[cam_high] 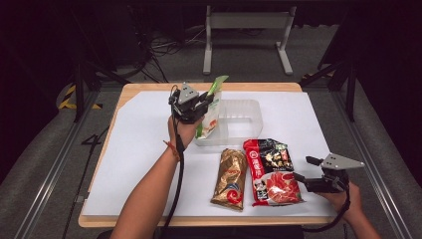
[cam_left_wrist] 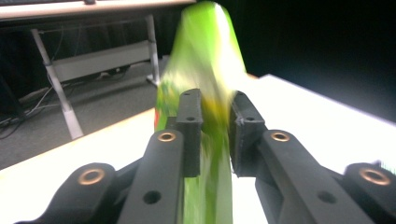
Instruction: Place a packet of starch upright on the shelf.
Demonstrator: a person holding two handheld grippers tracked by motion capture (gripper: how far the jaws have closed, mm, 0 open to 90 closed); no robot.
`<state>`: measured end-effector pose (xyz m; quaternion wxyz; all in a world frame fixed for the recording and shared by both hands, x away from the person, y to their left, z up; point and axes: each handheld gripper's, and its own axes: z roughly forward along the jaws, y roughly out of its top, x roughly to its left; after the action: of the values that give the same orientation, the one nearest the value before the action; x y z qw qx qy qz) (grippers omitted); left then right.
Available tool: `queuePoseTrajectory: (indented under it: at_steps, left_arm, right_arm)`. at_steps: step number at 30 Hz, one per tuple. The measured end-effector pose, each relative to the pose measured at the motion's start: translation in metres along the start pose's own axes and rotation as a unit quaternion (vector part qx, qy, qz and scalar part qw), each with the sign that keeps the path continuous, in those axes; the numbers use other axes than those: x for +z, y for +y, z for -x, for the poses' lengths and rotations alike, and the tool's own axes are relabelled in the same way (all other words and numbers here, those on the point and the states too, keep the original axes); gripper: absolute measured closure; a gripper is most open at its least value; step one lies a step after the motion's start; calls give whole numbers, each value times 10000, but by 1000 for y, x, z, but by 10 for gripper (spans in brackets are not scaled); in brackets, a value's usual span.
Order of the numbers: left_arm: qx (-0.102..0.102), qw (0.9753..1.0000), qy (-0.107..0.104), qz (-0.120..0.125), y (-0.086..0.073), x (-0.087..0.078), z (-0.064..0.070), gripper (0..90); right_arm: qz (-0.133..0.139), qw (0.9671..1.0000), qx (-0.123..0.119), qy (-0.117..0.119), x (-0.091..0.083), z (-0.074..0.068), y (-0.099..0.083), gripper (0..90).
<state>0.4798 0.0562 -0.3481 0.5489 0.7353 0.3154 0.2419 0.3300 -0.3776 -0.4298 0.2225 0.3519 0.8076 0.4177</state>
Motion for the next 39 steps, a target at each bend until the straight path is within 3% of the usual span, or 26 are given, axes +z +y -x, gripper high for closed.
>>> queuePoseTrajectory:
  at_steps: [2,3,5,7,11,17,19,20,21,24,25,27,32,35,36,39]
  left_arm:
    - [264,9995,-118,-159,-8,-4,2,726]
    - [264,9995,-118,-159,-8,-4,2,719]
    - [608,9974,-59,-393,-16,-10,6,716]
    - [702,9964,-109,-453,-23,-15,6,715]
    - [647,9954,-182,-677,-37,-24,1,716]
    - [784,9917,-267,-987,-50,-30,-3,715]
    - [829,9905,-253,-1071,-53,-32,-5,762]
    - [790,9898,-382,-1126,-57,-32,-7,797]
    - [790,9898,-382,-1126,-57,-32,-7,816]
    - [867,9866,-440,-1312,-60,-27,-3,814]
    - [1070,9818,-367,-1525,-62,-22,1,815]
    - [1109,9817,-248,-1529,-63,-19,3,850]
    - [1087,9802,-263,-1632,-64,-15,2,898]
    - [1172,9744,-233,-1904,-67,-6,6,899]
    - [1174,9735,-230,-1946,-69,-3,6,899]
    - [1094,9743,-295,-1946,-71,0,4,899]
  right_arm:
    - [-5,10000,-21,19,0,-1,0,211]
    - [-5,10000,-21,19,0,-1,0,211]
    - [-10,10000,-45,49,1,-2,0,211]
    - [-35,10000,-40,42,2,-2,0,211]
    - [-47,10000,-32,48,3,-2,0,212]
    - [-48,10000,-19,48,2,-3,0,214]
    - [-53,10000,2,57,4,-2,-1,214]
    - [-59,10000,0,60,4,-2,-1,214]
    - [-62,10000,-5,59,4,-2,-1,214]
    - [-64,10000,-7,56,4,-2,-1,212]
    - [-61,10000,-6,58,4,-2,-1,213]
    - [-62,10000,-10,59,4,-2,-1,213]
    - [-59,9999,-29,76,4,-2,-1,212]
    - [-72,9999,-30,72,4,-2,-1,211]
    - [-74,9999,-29,70,5,-2,-1,211]
    - [-64,9999,-44,74,5,-2,0,212]
